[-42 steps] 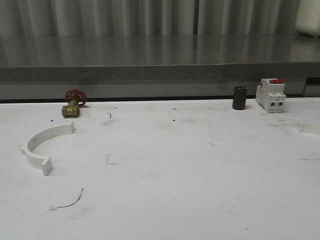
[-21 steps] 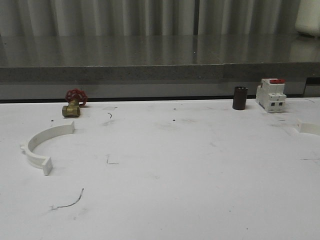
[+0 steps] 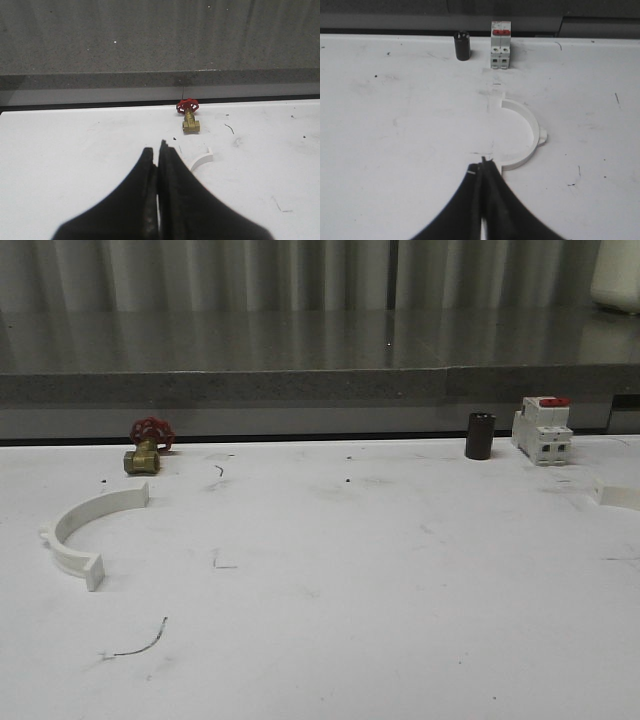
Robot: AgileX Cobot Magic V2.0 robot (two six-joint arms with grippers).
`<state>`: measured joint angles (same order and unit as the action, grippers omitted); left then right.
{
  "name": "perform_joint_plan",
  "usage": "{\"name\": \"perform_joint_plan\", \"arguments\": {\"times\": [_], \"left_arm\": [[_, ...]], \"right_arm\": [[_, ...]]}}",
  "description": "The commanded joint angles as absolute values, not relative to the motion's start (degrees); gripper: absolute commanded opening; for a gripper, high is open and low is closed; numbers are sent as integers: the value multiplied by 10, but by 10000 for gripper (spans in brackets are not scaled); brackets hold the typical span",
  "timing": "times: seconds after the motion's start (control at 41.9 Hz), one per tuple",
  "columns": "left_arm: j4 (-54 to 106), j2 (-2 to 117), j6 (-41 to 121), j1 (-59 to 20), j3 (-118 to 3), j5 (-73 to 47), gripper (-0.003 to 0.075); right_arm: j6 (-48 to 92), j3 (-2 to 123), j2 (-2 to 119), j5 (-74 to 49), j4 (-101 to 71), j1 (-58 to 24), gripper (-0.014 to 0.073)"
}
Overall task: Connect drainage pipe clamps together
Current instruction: 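Move the left gripper down toward the clamp half nearest it, then grasp the white semicircular clamp half by its tab with the left gripper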
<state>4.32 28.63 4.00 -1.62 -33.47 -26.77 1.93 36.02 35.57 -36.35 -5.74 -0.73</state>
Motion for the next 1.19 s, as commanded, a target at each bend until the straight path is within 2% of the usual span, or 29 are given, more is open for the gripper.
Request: {"name": "perform_joint_plan", "arguments": {"times": [0.0,0.048,0.096,0.191,0.263,0.334,0.669,0.908,1.171], "left_arm": [[45,293,38,-20,-349,-234,-17],[45,293,38,-20,-349,-245,22],[45,293,38,-20,-349,-251,89],[45,293,38,-20,-349,-253,293],[45,293,38,-20,-349,-247,396],[45,293,38,-20,-349,-244,426],[46,318,38,-20,-376,-268,421],[45,444,38,-44,-464,-332,481],[45,613,38,-88,-520,-355,480]], "right_arm": [[22,380,364,-346,-58,-4,-61],[22,380,366,-354,-58,-4,-19],[22,380,366,-362,-58,-4,64],[22,380,366,-369,-58,-4,269],[22,380,366,-369,-58,-4,388],[22,380,366,-369,-58,-4,447],[22,380,366,-369,-58,-4,448],[22,380,366,-369,-58,-4,448],[22,380,366,-369,-58,-4,448]]}}
